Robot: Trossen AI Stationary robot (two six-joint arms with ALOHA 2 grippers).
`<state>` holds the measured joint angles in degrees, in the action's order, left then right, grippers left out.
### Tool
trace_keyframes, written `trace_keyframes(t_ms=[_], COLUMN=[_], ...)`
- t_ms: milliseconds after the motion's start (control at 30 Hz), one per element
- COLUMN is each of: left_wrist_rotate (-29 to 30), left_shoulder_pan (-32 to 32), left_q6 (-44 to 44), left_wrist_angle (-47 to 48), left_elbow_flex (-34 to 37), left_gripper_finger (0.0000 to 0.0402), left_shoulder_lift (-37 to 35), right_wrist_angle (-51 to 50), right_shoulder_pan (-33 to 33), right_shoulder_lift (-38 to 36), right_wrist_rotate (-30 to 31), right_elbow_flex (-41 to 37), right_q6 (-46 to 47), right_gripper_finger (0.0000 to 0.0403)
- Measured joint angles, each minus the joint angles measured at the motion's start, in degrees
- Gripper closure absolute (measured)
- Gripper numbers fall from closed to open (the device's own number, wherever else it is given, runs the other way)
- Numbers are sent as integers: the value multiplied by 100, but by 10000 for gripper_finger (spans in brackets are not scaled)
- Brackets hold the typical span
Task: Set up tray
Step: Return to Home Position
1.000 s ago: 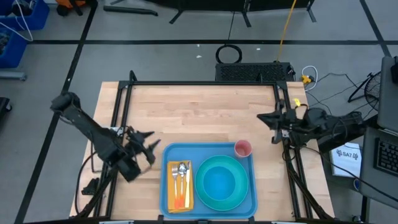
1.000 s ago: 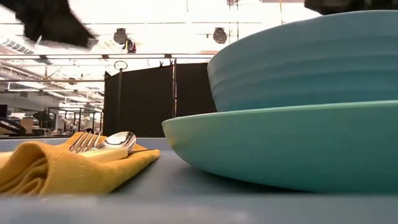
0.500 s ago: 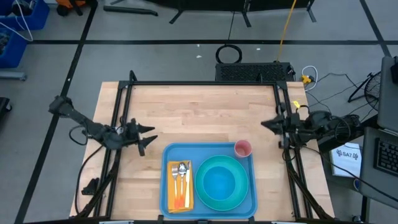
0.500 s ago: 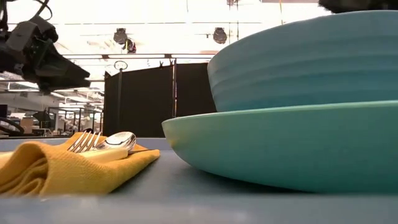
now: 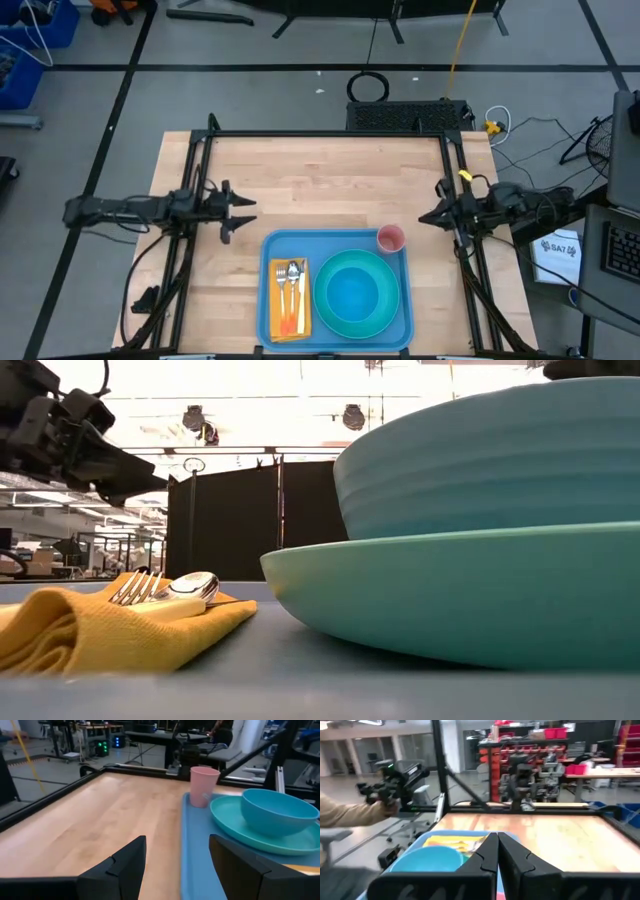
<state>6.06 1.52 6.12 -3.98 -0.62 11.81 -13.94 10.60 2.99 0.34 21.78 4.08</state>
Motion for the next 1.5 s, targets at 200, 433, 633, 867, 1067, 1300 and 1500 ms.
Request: trace_keyframes(t_ms=[200, 433, 633, 867, 1067, 1300, 1500], left_wrist_rotate=[-1168, -1968, -2703, -2806, -2509, -1965, -1946], left_shoulder_pan=[-1017, -1762, -2122, -2277, -2282, -2282, -2282], left_q6=[-14, -47, -52, -36, -8, -89, -108], left_wrist_angle=[-14, -9, -16, -20, 0, 0, -3], left_elbow_flex=[0, 0, 0, 0, 0, 0, 0], left_gripper_finger=[179, 179, 179, 179, 179, 179, 179], left_shoulder_lift=[7, 11, 15, 17, 17, 17, 17], right_wrist_angle=[619, 2046, 2914, 2839, 2056, 2093, 2097], right_shoulder_pan=[1, -94, -337, -503, -574, -576, -576], right_shoulder_lift=[-289, -297, -297, -285, -282, -282, -282], right_wrist_rotate=[-218, -343, -384, -970, -955, -949, -946], right_elbow_flex=[-598, -1384, -1987, -2068, -2075, -2083, -2090], right_q6=[-136, -492, -348, -199, 68, 505, 570], right_gripper_finger=[403, 403, 403, 403, 403, 403, 403])
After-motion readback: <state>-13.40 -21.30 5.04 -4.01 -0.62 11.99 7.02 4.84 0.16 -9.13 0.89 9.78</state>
